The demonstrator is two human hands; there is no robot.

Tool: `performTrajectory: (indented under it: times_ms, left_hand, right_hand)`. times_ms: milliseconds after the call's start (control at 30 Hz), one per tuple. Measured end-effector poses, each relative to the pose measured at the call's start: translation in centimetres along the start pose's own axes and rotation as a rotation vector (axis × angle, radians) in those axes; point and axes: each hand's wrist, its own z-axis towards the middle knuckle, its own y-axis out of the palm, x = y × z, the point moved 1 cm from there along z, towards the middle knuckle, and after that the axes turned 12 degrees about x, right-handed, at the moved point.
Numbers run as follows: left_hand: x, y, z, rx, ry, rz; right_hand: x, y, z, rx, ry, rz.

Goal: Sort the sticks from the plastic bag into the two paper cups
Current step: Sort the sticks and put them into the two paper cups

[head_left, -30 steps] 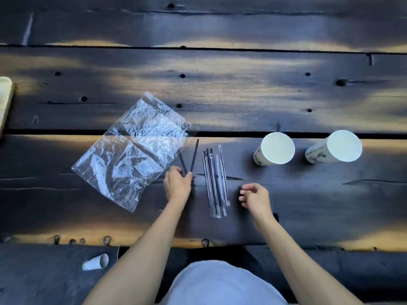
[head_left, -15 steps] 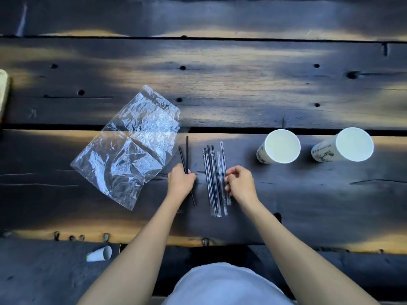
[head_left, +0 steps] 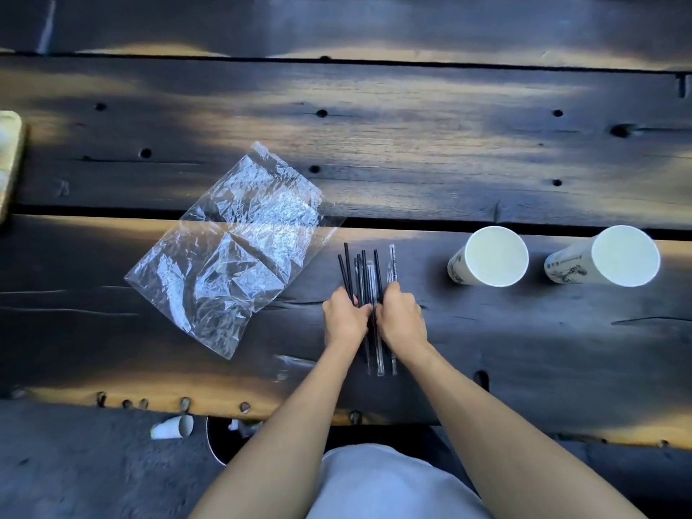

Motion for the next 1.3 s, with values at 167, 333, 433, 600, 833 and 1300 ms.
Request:
performTrajectory:
  times_ms: [167, 333, 433, 600, 833, 1300]
  left_hand:
    - [0.9, -1.0, -0.2, 0.005, -0.034, -0.001]
    - [0.5, -2.0, 0.4, 0.005, -0.044, -0.091]
    - [-0.1, -2.2, 1.0, -0.019, -0.098, -0.206]
    - [-1.0, -2.8, 1.6, -0.066, -0.144, -0.323]
    - [-1.6, -3.2, 2.1, 0.01, -0.122, -0.302]
    - [-0.1, -3.0, 1.6, -0.114, -0.028, -0.289]
  right_hand:
    - [0.1, -0.6, 0.3, 0.007, 0.051, 0.041]
    - [-0.3, -1.3, 0.4, 0.001, 0.106, 0.2]
    - [-0.4, -1.0, 0.4, 0.003, 0.057, 0.247]
    - [-1.1, -0.1, 0.5, 0.005, -0.074, 0.194]
    - [-1.3, 0.9, 0.9, -0.014, -0.211, -0.051]
    - [-1.9, -0.3, 1.5, -0.066, 0.009, 0.307]
